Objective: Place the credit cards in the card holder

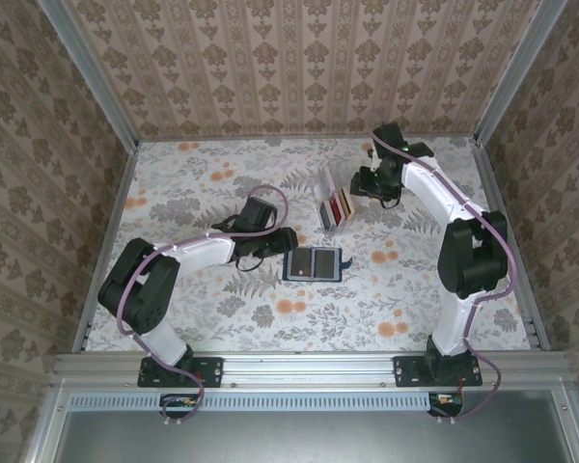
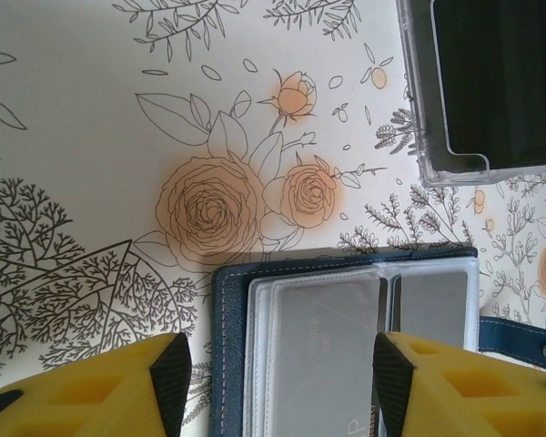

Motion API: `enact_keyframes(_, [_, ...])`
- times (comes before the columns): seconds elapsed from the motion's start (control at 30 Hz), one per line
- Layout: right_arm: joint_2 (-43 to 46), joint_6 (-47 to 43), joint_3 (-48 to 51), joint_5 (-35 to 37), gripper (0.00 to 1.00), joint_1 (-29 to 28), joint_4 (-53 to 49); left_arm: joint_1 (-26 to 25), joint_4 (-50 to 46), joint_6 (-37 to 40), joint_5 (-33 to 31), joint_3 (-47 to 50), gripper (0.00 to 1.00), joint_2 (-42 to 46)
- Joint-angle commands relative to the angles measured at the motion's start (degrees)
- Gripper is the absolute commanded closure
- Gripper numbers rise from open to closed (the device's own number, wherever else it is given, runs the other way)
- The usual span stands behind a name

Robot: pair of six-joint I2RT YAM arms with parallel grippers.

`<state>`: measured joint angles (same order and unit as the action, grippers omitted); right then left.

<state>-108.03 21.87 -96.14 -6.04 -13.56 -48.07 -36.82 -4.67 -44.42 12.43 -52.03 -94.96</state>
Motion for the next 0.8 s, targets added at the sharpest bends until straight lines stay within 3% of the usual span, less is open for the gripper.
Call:
enact_keyframes(0.0, [-3.30,-4.85,-4.92,14.00,0.55,-4.17,-7.54,0.41,-0.72,1.80,0.38,-1.22,0.39,1.26])
enact_keyframes(0.77, [-14.96,-7.81,-14.55,28.29,0.63,-12.79,-13.51,0.87,-1.37,1.62,-0.34,-0.34,0.36,1.95])
